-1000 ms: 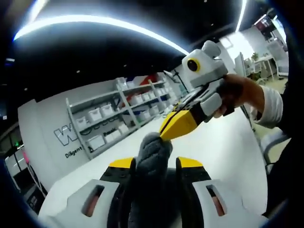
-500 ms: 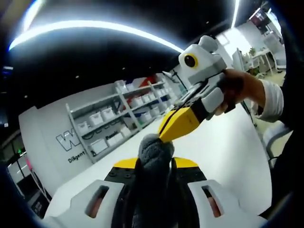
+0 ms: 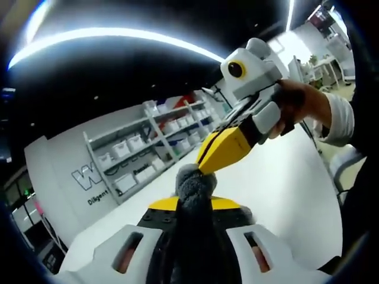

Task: Open the folded towel by lifting each exposed corner and separating the folded layers until the towel lies flat within the target outline without major curled edges

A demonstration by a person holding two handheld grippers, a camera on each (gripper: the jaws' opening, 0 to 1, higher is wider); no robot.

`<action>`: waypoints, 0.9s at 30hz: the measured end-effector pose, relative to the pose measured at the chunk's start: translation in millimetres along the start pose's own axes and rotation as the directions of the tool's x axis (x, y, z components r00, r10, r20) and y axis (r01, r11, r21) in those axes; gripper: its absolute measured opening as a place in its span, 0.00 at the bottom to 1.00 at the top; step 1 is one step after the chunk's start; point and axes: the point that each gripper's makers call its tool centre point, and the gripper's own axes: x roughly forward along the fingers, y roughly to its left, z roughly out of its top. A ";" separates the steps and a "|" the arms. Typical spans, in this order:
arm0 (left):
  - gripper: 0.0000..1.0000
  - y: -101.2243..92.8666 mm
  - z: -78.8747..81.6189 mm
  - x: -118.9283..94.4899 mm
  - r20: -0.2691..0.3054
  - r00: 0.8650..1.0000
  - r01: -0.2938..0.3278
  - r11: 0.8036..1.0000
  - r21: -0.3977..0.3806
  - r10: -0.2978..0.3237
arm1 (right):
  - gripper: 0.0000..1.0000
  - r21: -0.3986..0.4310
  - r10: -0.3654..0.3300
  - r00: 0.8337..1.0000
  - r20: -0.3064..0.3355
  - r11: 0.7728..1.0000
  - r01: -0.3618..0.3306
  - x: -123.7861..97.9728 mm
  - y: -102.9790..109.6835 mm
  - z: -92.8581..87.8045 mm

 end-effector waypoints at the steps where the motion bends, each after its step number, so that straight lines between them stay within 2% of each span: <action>1: 0.14 0.0 0.8 -0.3 0.002 1.000 -0.001 1.000 0.000 0.001 | 0.01 -0.007 0.001 1.000 0.003 1.000 -0.001 -0.1 0.9 0.8; 6: 0.12 5.6 1.6 -2.7 0.010 1.000 -0.014 1.000 0.023 0.013 | 0.01 -0.033 0.003 1.000 -0.002 0.999 -0.003 -2.1 0.6 0.8; 14: 0.11 15.3 1.6 -7.2 0.009 0.999 -0.036 0.999 0.003 0.036 | 0.00 -0.027 -0.023 1.000 0.008 0.999 0.023 -9.2 -8.8 2.1; 23: 0.11 25.7 2.0 -13.2 0.002 0.998 -0.058 0.998 -0.003 0.058 | 0.06 -0.036 -0.060 0.997 -0.042 0.998 0.059 -9.6 -22.8 -14.4; 27: 0.11 32.0 2.8 -17.0 0.010 0.997 -0.077 0.997 -0.006 0.077 | 0.09 -0.050 -0.075 0.993 -0.087 0.996 0.071 -5.8 -27.9 -28.0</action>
